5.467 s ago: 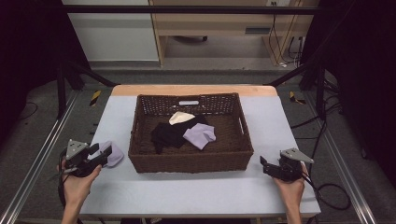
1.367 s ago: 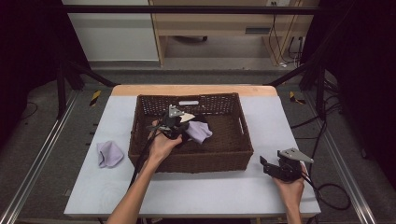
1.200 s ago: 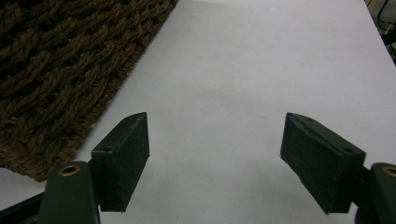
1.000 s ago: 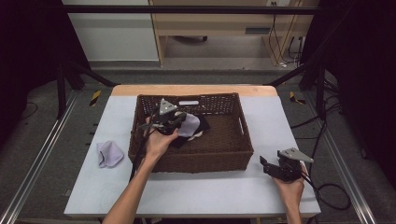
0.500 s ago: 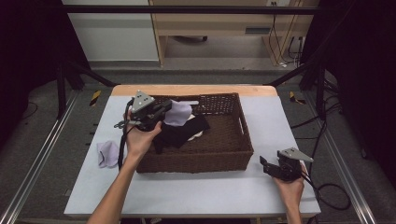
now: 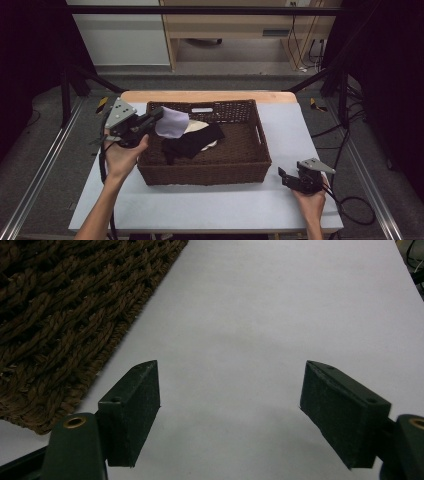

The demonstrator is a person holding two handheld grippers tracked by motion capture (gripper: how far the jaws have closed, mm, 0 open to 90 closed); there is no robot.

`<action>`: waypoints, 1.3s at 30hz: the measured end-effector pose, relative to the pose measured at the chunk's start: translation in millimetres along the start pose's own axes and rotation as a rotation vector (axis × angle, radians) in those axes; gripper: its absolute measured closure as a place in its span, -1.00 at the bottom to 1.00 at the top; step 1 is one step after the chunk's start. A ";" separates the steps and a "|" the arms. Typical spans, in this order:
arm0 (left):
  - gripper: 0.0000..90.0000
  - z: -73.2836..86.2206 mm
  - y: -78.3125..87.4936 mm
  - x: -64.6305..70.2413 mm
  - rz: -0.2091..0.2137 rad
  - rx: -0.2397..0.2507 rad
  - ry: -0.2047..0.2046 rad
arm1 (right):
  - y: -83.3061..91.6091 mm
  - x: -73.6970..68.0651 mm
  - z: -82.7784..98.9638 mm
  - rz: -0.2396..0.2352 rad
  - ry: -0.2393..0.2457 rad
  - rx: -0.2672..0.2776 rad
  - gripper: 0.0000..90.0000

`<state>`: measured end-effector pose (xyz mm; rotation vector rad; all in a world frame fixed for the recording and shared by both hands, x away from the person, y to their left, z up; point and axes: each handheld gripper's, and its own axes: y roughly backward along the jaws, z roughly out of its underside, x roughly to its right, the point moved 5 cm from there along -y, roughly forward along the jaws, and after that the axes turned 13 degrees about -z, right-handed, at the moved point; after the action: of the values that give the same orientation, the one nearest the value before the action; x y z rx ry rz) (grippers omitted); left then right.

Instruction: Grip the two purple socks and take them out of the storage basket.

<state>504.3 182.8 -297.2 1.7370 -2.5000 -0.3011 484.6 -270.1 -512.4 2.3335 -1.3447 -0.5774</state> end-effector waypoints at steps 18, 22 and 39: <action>0.99 11.9 49.4 -65.1 -0.122 0.032 0.066 | 0.3 -0.1 0.0 0.002 0.000 0.001 -0.43; 0.99 18.5 56.2 -76.1 -0.148 0.029 0.088 | -0.3 0.5 0.1 0.003 0.000 -0.003 -0.43; 0.99 99.0 67.9 -110.3 -0.244 -0.073 0.162 | 0.1 0.2 0.1 0.005 0.005 0.000 -0.41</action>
<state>463.1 320.1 -374.9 1.9526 -2.1429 -0.2528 484.6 -270.3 -512.4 2.3298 -1.3478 -0.5693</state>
